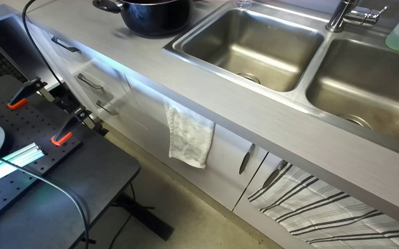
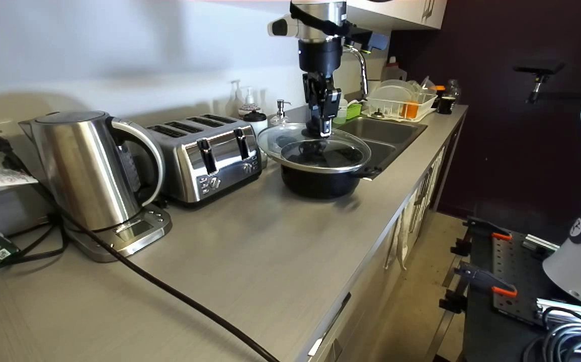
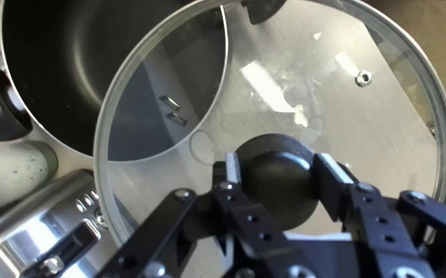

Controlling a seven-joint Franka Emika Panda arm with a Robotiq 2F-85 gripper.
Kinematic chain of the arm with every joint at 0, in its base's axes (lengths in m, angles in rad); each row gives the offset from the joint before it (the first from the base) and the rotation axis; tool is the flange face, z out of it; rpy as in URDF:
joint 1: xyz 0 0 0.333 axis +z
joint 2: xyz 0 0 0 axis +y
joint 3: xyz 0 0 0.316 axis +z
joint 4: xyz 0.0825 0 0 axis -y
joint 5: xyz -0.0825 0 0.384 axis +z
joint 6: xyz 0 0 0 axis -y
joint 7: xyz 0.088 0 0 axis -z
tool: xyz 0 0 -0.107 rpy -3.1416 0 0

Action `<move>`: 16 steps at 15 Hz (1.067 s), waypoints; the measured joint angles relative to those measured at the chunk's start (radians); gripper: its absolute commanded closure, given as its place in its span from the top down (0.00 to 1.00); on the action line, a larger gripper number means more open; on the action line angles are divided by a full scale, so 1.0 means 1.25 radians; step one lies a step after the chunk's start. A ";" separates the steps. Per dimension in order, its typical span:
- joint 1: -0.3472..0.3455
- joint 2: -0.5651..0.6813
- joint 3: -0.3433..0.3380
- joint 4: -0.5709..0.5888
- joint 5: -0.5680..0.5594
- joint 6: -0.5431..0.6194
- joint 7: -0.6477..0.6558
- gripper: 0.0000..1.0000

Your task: Put the glass lid on the black pot.

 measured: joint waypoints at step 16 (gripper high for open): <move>-0.132 0.124 -0.125 0.100 0.056 -0.026 0.026 0.25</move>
